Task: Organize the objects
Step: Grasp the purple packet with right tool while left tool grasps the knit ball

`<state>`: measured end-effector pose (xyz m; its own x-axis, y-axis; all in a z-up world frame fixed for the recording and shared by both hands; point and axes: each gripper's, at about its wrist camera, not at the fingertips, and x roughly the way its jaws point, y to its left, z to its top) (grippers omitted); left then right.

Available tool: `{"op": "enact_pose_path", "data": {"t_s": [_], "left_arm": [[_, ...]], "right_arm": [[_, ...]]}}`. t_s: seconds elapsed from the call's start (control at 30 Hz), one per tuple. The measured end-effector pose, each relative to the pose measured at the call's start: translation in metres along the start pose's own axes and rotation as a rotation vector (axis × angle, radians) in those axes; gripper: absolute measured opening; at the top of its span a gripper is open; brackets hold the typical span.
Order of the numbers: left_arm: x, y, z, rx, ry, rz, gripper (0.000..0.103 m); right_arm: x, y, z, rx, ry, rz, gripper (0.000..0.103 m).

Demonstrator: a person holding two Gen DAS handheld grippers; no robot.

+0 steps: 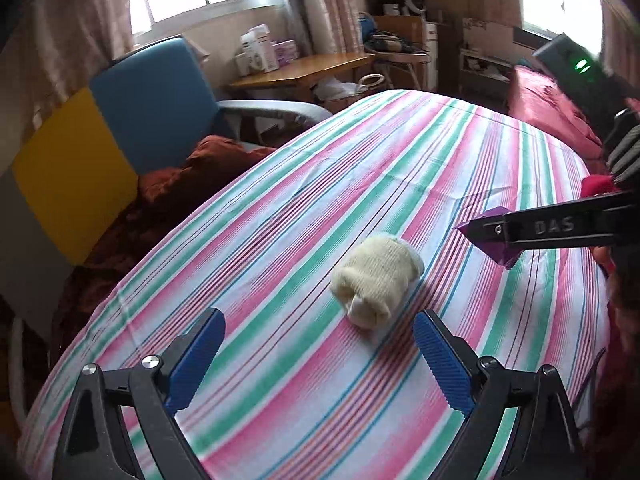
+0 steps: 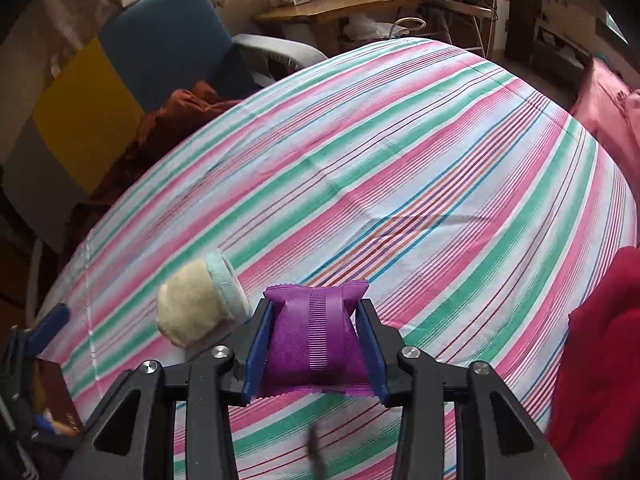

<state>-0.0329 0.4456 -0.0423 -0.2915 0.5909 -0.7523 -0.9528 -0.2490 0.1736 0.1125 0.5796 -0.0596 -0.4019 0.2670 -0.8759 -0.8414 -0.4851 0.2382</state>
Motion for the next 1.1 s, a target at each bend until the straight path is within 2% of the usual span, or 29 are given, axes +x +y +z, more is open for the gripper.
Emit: {"op": "enact_pose_path", "data": {"t_s": [0.2, 0.37, 0.53, 0.67, 0.77, 0.8, 0.83, 0.87, 0.93, 1.1], "left_arm": [[0.012, 0.002, 0.009, 0.038, -0.003, -0.068, 0.096], [0.013, -0.011, 0.017, 0.144, -0.037, -0.107, 0.096], [0.03, -0.026, 0.021, 0.249, -0.009, -0.125, 0.097], [0.052, -0.029, 0.026, 0.268, 0.033, -0.149, 0.097], [0.067, -0.029, 0.029, 0.235, 0.05, -0.167, 0.096], [0.072, -0.029, 0.03, 0.22, 0.062, -0.166, 0.093], [0.076, -0.029, 0.03, 0.199, 0.071, -0.158, 0.083], [0.079, -0.028, 0.03, 0.179, 0.079, -0.157, 0.079], [0.083, -0.025, 0.031, 0.107, 0.103, -0.202, 0.053], [0.072, -0.03, 0.021, 0.048, 0.114, -0.167, 0.052]], "right_arm": [[-0.005, -0.002, 0.001, 0.027, -0.008, 0.027, 0.042], [-0.006, -0.008, 0.003, 0.07, -0.019, 0.041, 0.042], [-0.003, -0.007, 0.003, 0.072, -0.011, 0.053, 0.042], [-0.004, -0.01, 0.0, 0.071, -0.003, 0.059, 0.042], [-0.002, -0.008, 0.0, 0.065, 0.004, 0.062, 0.042], [-0.002, -0.008, 0.0, 0.062, 0.006, 0.061, 0.042], [-0.001, -0.007, 0.0, 0.058, 0.01, 0.059, 0.042], [0.0, -0.007, 0.0, 0.058, 0.013, 0.057, 0.042], [0.001, -0.008, 0.0, 0.057, 0.017, 0.055, 0.042], [0.007, 0.001, -0.002, 0.016, 0.038, 0.061, 0.042]]}}
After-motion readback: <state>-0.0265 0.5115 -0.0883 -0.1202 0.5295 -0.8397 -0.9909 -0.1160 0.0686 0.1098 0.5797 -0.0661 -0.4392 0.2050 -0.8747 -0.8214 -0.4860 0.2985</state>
